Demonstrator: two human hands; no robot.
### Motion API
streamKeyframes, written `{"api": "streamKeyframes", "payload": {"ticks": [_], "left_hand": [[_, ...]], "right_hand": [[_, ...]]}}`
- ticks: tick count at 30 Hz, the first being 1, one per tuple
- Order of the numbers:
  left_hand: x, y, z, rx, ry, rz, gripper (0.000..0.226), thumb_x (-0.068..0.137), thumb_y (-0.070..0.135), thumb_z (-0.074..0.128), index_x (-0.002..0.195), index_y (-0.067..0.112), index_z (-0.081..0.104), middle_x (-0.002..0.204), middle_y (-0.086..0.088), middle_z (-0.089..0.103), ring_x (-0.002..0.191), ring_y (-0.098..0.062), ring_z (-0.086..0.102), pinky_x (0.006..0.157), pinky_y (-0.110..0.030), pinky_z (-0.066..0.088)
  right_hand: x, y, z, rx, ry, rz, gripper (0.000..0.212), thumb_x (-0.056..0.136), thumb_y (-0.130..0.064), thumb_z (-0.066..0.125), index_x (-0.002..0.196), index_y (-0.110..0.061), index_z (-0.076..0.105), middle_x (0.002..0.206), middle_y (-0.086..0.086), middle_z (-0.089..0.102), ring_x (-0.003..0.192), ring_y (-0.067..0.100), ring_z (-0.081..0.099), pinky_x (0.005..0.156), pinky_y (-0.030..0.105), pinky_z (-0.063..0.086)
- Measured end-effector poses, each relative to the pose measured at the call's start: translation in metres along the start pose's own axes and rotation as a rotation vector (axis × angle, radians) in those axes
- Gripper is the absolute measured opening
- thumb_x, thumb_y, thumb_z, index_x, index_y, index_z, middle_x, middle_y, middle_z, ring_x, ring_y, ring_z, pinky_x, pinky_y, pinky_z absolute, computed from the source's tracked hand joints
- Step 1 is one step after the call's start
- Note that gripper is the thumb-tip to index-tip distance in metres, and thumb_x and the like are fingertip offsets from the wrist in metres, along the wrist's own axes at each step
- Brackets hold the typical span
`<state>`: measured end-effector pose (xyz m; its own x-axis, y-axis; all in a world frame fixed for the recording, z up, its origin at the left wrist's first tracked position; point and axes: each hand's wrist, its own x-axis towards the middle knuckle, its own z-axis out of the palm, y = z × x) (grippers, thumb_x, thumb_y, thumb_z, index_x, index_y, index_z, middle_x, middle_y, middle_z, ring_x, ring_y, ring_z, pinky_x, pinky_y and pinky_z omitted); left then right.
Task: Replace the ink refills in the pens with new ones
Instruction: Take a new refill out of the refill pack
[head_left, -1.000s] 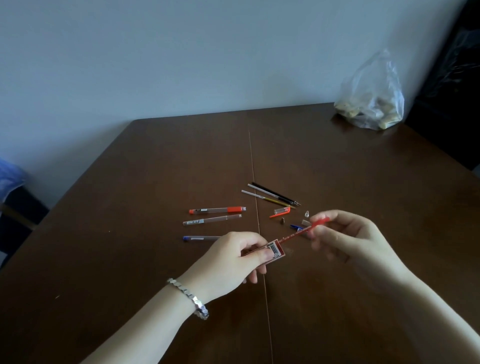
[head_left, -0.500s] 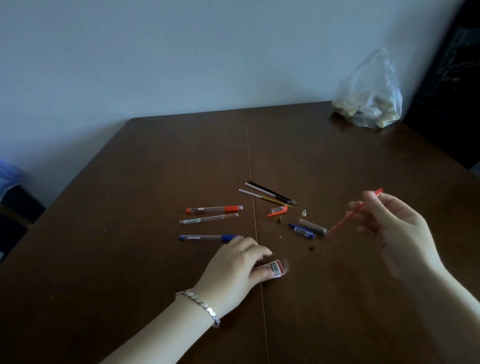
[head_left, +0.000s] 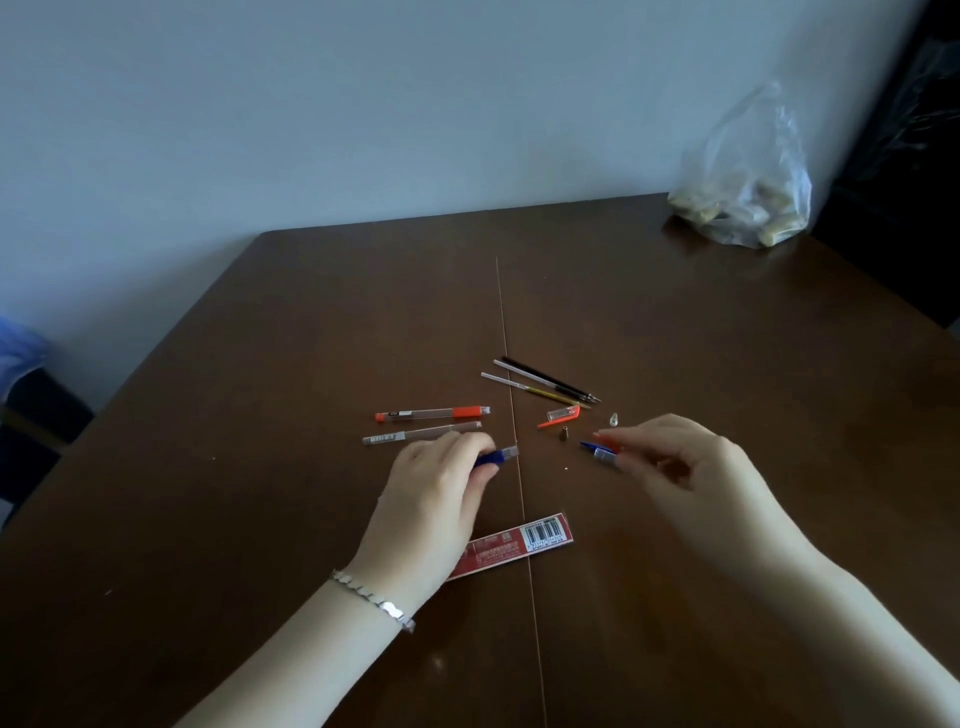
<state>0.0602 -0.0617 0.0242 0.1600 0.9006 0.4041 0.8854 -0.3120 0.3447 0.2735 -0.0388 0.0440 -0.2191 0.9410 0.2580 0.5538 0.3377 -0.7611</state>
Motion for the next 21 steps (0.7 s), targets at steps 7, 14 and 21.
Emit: {"api": "streamKeyframes", "payload": {"ticks": [7,14,21], "left_hand": [[0.002,0.021,-0.022,-0.239,0.013,-0.002,0.023,0.081,0.018,0.059,0.104,0.015,0.061,0.101,0.0,0.066,0.089,-0.007,0.06,0.077,-0.011,0.048],[0.001,0.024,-0.022,-0.237,0.021,-0.005,0.022,0.081,0.018,0.059,0.103,0.015,0.061,0.102,-0.001,0.066,0.09,-0.007,0.06,0.077,-0.014,0.05],[0.003,0.024,-0.023,-0.226,0.044,-0.025,0.022,0.08,0.016,0.061,0.102,0.014,0.061,0.101,-0.002,0.066,0.089,-0.004,0.057,0.075,-0.007,0.044]], "right_hand": [[0.002,-0.024,0.006,-0.07,-0.004,-0.223,0.021,0.08,-0.006,0.064,0.093,-0.021,0.071,0.089,-0.026,0.053,0.094,-0.013,0.05,0.076,-0.001,0.037],[-0.001,-0.027,0.008,-0.104,-0.042,-0.242,0.021,0.08,-0.005,0.064,0.092,-0.02,0.072,0.086,-0.02,0.054,0.083,-0.004,0.056,0.075,0.004,0.041],[0.0,-0.024,0.003,-0.038,0.084,-0.186,0.022,0.08,-0.004,0.064,0.092,-0.021,0.071,0.09,-0.026,0.052,0.094,-0.016,0.049,0.073,-0.002,0.037]]}}
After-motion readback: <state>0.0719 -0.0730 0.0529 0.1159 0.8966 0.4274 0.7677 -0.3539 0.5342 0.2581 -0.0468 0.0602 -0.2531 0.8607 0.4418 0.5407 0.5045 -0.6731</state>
